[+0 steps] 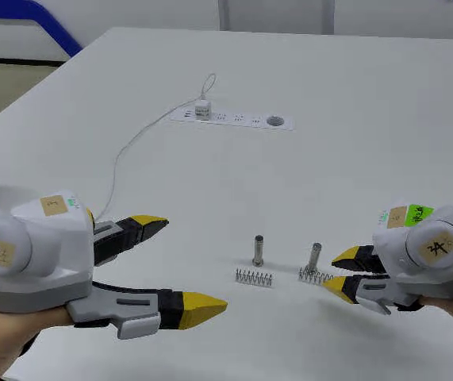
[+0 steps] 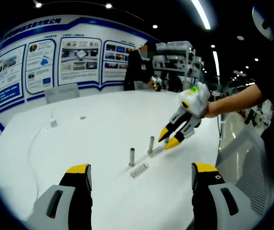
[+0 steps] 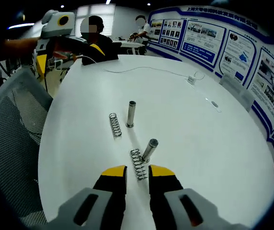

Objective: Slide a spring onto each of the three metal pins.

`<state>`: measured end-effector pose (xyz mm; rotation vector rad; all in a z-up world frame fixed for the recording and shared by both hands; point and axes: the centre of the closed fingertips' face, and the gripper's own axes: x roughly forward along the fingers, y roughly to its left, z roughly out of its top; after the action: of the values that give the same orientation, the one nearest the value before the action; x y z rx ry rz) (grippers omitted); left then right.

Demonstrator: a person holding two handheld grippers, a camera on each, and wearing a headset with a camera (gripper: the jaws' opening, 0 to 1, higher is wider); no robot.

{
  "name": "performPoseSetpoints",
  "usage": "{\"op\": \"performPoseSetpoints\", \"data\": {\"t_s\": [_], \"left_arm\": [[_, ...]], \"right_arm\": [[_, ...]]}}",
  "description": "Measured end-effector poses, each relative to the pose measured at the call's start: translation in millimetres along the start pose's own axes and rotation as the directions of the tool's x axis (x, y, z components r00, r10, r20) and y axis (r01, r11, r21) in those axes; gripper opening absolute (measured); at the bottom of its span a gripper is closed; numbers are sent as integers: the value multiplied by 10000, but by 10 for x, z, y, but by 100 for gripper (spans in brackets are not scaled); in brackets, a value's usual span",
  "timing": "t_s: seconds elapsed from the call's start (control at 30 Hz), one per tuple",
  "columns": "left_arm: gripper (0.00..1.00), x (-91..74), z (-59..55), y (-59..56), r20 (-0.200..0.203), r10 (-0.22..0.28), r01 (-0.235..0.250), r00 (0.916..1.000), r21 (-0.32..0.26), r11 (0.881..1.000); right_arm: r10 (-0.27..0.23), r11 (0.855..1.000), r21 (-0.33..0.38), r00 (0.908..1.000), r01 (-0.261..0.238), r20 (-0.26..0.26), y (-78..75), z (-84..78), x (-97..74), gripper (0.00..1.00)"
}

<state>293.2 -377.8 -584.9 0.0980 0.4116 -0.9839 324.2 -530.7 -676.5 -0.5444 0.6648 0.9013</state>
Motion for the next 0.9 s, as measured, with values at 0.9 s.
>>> {"op": "performPoseSetpoints", "data": {"t_s": [0.9], "left_arm": [[87,-22,-27,14,-79,-6,5,10000,-107,9999]], "right_arm": [[1368,9903,-43,9798,-1389,-1456,122,-176,236,11]]}}
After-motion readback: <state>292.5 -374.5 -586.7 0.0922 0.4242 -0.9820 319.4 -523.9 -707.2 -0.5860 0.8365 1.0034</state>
